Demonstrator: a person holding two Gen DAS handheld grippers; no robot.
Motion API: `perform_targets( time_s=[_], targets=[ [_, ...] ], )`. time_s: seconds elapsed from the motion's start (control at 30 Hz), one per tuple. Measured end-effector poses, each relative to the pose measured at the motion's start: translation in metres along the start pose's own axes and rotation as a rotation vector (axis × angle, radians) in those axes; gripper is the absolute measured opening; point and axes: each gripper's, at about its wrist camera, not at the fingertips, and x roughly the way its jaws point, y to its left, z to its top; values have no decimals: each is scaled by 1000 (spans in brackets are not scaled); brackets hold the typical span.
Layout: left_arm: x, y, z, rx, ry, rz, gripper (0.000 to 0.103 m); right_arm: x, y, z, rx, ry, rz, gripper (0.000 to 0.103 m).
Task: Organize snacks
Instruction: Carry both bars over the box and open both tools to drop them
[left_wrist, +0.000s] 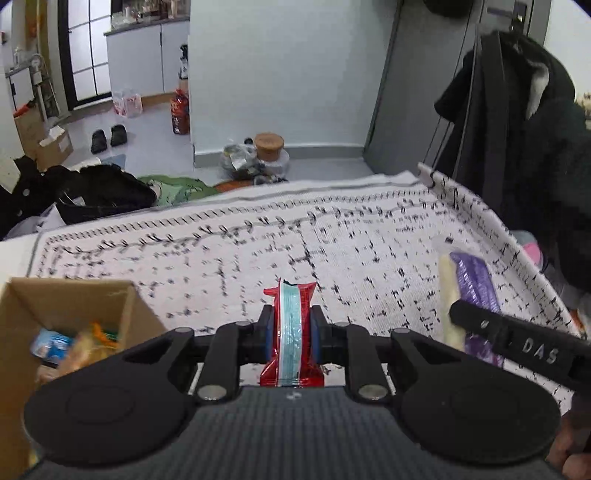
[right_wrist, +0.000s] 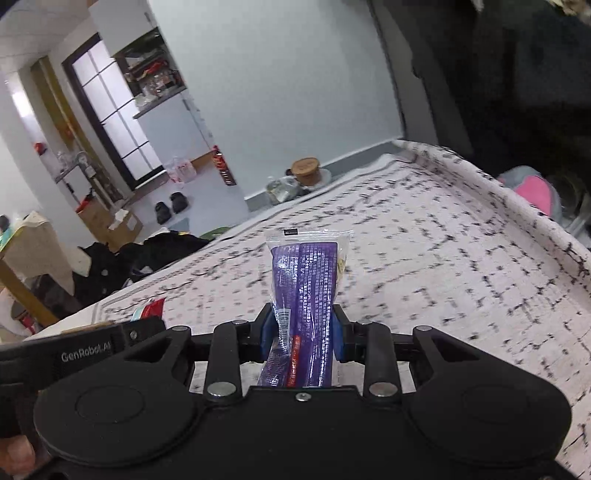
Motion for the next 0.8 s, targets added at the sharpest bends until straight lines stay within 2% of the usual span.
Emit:
perform_targets(
  time_s=[0.3,0.53,0.8],
  targets=[
    [-39,28,3,-28,-52,0,18,-5,42,-6,-36,1,46,30],
    [-66,58,0,-63,-101,12,18,-7,71,-11,-62,-1,60,30],
    [-85,101,0,-131,-123,23,18,-12,101,-16,-88,-3,87,30]
  ],
)
